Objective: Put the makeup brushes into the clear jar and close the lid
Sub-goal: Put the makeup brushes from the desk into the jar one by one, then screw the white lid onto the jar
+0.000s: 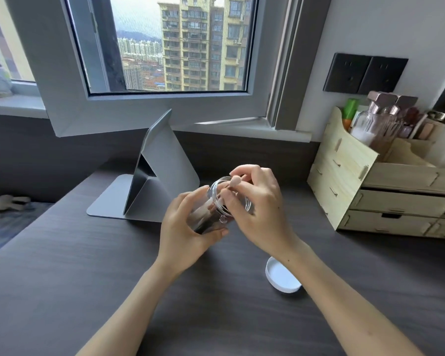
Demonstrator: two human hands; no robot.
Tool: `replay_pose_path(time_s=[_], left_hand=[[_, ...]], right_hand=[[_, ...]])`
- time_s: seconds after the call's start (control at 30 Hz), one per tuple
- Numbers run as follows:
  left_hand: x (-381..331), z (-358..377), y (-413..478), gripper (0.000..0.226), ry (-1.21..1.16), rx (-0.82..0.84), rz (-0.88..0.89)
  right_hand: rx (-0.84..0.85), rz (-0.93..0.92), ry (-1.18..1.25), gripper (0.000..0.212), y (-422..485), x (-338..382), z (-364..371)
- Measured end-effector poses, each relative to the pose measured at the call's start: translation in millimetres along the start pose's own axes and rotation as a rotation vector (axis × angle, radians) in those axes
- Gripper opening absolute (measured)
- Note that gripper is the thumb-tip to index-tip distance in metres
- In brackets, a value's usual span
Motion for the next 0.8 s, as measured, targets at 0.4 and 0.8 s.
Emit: replay_pose_path(time_s=[0.4,0.8], left_hand=[[17,5,-1,0.066,-0.434,0.077,-0.313],[20,25,-8,0.064,-0.509,0.236,-0.386]], right_hand=[[0.876,0.382,-0.096,0.060,-88,-108,12],[0.219,0.525,0.790,0.049,-43,-94,-17]])
Point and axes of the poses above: each hand's wrist, its own y-axis towards the middle knuckle, its own z-axis out of the palm, x = y × z, the point moved 8 cm from there along y, towards the middle knuckle, and after that the axes turned 5 degrees about x, right-handed, at the moved point
